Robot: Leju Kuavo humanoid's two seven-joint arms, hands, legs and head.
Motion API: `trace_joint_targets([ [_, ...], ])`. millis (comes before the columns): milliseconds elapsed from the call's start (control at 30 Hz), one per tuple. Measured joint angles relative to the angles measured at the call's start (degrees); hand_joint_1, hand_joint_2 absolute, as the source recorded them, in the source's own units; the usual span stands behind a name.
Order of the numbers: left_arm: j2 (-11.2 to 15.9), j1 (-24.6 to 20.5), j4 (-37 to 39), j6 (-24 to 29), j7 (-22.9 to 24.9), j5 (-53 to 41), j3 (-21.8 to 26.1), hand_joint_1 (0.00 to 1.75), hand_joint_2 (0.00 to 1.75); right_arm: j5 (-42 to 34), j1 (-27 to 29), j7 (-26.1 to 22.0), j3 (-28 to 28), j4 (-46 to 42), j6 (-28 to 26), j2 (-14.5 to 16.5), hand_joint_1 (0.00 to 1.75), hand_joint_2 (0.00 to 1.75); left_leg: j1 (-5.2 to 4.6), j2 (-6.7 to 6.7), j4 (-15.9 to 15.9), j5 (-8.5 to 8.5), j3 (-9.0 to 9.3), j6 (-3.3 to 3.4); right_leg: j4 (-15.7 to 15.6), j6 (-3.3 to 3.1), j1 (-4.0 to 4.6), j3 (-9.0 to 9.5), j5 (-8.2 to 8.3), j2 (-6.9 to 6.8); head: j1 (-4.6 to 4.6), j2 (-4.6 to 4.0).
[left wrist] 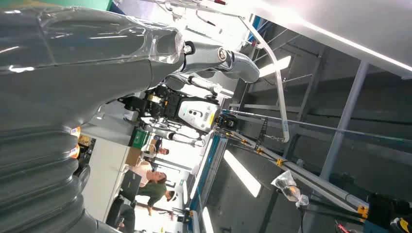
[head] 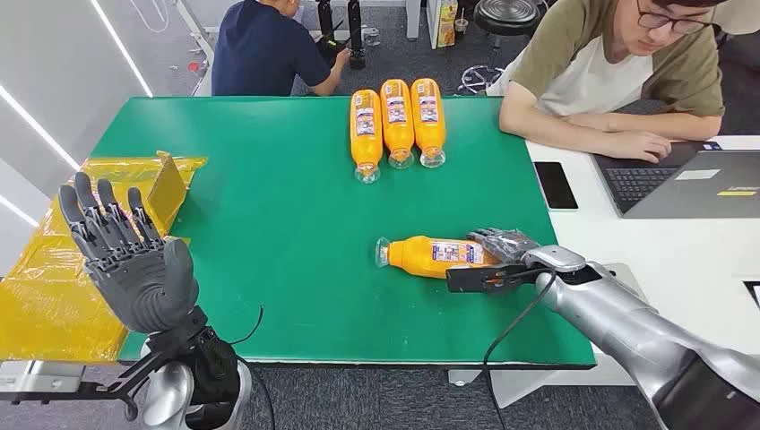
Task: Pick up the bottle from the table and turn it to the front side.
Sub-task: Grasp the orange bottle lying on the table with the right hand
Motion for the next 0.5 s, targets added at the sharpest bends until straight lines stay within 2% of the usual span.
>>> trace_joint_targets([
  [133,0.0,0.0,0.0,0.0,0.0,0.0,0.0,0.00,1.75,0.0,0.1,-0.1,-0.1,0.0,-0.5,0.0,1.73,1.75,0.00,0.05,0.0,0.00,0.06,0.00,0.0,0.01,0.00,0.04,0.01,0.05,0.00,0.00],
  [200,0.0,0.0,0.0,0.0,0.0,0.0,0.0,0.00,1.75,0.0,0.5,-0.3,-0.3,0.0,-2.4,0.0,1.75,1.75,0.00,0.08,0.0,-0.01,0.08,0.01,0.0,0.01,0.00,0.06,0.01,0.07,-0.01,0.00],
  [500,0.0,0.0,0.0,0.0,0.0,-0.5,0.0,0.00,1.75,3.0,6.0,0.2,-4.7,-1.8,-18.2,2.4,1.75,1.75,0.02,0.07,0.0,0.00,0.07,0.00,0.0,0.00,0.01,0.06,0.03,0.06,-0.01,0.00],
])
